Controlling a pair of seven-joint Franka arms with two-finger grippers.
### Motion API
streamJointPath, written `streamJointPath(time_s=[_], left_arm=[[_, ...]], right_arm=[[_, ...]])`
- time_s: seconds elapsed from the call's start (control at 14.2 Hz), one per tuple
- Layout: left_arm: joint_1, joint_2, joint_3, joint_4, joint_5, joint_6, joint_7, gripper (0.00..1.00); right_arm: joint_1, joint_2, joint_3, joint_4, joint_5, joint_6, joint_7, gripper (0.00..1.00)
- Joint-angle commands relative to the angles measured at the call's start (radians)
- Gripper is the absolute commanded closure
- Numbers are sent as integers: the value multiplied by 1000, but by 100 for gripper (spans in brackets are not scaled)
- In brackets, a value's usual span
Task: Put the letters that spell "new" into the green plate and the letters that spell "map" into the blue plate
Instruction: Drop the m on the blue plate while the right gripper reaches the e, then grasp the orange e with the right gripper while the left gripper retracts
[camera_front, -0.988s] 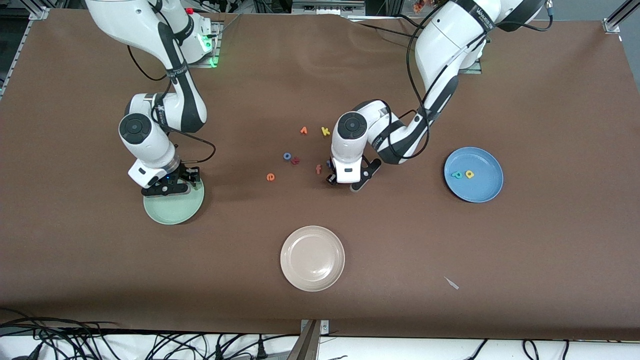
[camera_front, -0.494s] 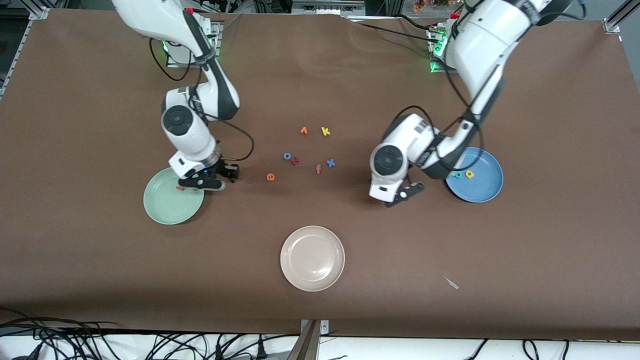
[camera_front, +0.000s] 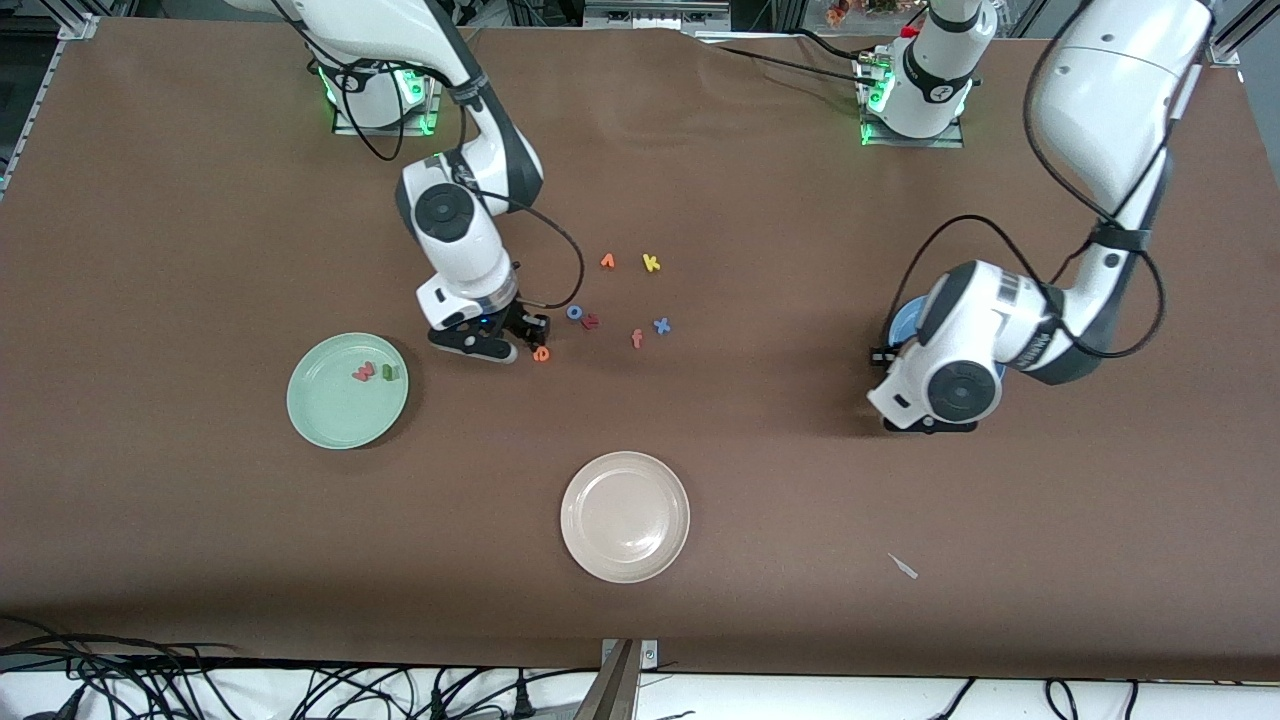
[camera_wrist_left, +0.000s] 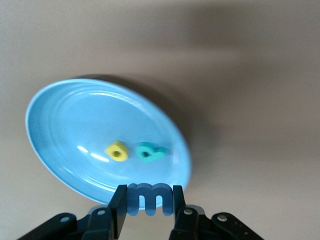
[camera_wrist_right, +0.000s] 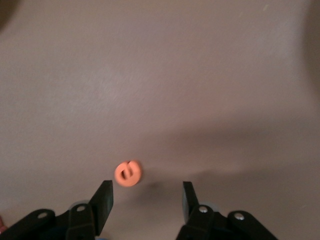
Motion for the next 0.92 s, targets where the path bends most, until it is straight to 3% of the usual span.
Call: streamJointPath(time_s=[0.0, 0.07, 0.14, 0.49, 0.85], left_arm=[[67, 1, -7, -23, -16, -37, 184, 79], [83, 7, -7, -23, -16, -44, 241, 55], [84, 12, -5, -23, -13, -49, 291, 1], [121, 3, -4, 49, -21, -107, 319, 0], [164, -26, -2, 126, -54, -141, 318, 0]], right_arm=[[29, 64, -9, 55, 3, 12, 54, 36], [33, 76, -9, 55, 4, 29, 56, 36], [33, 88, -9, 55, 3, 52, 56, 36], [33, 120, -9, 73, -2, 71, 56, 37], [43, 146, -7, 75, -2, 95, 57, 53]])
